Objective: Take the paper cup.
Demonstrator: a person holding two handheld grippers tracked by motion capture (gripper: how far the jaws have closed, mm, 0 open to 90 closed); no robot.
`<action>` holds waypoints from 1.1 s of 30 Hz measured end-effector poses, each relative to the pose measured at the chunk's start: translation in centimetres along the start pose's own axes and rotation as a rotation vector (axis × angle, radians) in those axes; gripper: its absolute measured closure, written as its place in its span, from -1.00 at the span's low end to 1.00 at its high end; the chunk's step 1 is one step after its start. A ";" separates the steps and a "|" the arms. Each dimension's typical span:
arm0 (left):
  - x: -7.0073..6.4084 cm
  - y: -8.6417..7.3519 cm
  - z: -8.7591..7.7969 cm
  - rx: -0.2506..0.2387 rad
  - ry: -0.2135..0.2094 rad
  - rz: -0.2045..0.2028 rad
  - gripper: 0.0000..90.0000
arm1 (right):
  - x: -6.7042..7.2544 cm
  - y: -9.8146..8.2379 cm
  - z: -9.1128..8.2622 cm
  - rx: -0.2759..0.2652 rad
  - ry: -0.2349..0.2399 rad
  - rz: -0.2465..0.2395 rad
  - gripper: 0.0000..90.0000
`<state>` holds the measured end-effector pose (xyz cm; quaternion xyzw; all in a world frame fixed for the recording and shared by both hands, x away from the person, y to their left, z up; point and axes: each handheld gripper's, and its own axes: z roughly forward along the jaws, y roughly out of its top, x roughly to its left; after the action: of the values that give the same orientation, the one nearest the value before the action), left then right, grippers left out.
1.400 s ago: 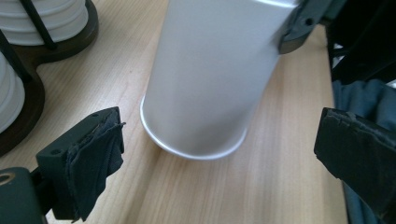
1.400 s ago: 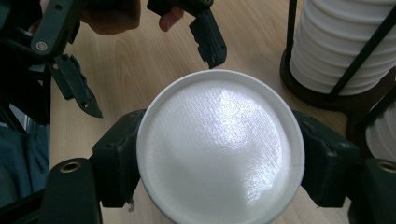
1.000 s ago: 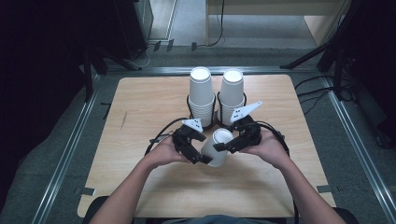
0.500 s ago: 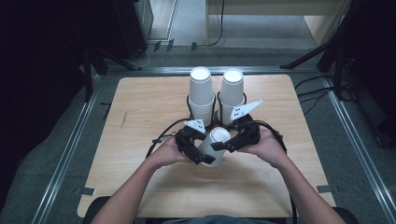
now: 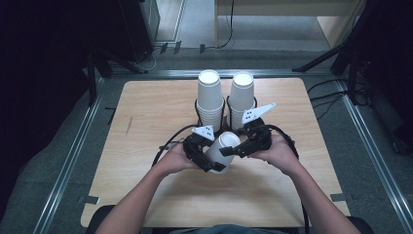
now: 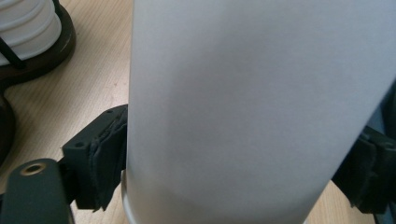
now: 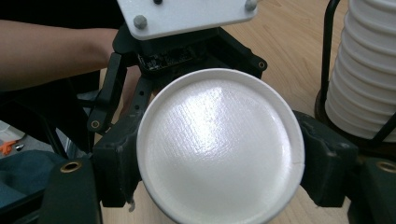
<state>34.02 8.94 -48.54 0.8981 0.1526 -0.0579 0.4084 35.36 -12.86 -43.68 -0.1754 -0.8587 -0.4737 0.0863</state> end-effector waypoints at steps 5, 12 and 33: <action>-0.2 0.0 -0.3 0.015 0.015 0.026 -0.69 | -0.1 -0.1 0.1 0.003 0.014 0.008 -0.43; -0.3 0.1 -0.7 0.020 0.005 0.026 -0.65 | -0.1 -0.1 0.1 -0.006 0.018 0.007 -0.45; 0.5 0.2 -3.5 0.063 0.024 -0.036 -0.64 | -0.6 -1.2 -0.5 0.093 -0.030 -0.063 -0.56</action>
<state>34.51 11.58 -46.25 0.9083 0.1715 -0.0592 0.3769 35.43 -13.98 -44.55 -0.1512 -0.8860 -0.4332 0.0666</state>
